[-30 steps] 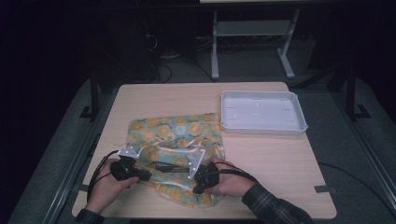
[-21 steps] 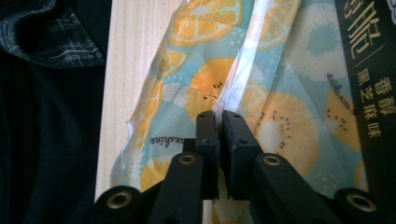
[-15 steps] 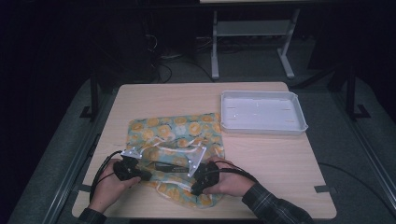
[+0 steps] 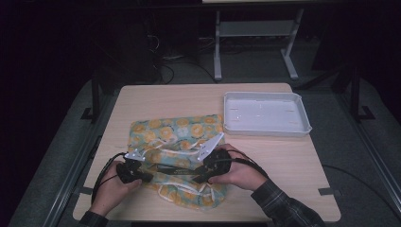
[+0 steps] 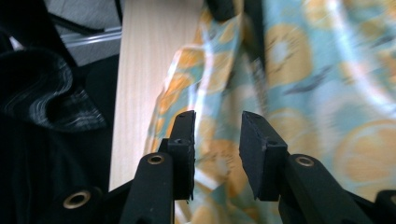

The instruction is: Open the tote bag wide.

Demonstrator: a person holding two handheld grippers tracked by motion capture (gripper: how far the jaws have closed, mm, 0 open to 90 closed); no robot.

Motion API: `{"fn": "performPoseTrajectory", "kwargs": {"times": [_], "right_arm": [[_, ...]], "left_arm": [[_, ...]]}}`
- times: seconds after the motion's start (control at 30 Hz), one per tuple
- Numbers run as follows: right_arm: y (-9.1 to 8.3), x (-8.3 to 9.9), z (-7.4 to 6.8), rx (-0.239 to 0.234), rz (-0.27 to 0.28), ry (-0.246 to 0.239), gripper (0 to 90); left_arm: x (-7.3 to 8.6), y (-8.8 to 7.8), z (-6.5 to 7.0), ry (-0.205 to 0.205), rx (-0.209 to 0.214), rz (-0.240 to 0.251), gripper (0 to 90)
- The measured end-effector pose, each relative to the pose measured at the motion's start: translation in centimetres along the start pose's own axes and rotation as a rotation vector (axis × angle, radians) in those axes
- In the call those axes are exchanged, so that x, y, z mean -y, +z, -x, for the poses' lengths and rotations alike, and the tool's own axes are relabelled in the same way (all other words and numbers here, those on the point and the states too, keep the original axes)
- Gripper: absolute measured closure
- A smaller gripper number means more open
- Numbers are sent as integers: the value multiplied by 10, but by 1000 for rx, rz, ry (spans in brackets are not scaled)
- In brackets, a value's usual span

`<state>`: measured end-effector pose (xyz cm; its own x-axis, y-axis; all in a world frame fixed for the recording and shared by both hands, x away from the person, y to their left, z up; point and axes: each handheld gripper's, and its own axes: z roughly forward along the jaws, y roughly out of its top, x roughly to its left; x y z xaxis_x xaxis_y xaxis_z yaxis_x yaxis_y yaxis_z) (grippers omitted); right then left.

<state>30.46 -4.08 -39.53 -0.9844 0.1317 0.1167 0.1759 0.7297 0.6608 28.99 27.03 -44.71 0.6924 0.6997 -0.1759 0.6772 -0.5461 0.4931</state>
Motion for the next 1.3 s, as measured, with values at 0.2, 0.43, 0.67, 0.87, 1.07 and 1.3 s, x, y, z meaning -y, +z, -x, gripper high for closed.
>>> {"fn": "performPoseTrajectory", "kwargs": {"times": [0.2,0.43,0.67,0.87,1.07,1.3], "right_arm": [[-9,-12,10,67,36,12,627],[-5,-29,17,104,46,3,607],[19,-46,24,101,8,-39,632],[41,-48,25,112,-49,-63,633],[44,-45,26,134,-77,-80,651],[46,-44,24,117,-84,-82,757]], "left_arm": [[1,1,1,-2,-5,16,898],[1,0,0,8,-4,14,895],[1,1,2,18,-13,15,894],[2,1,1,13,-4,21,892],[2,0,0,8,1,20,891],[2,1,0,-3,2,26,891]]}}
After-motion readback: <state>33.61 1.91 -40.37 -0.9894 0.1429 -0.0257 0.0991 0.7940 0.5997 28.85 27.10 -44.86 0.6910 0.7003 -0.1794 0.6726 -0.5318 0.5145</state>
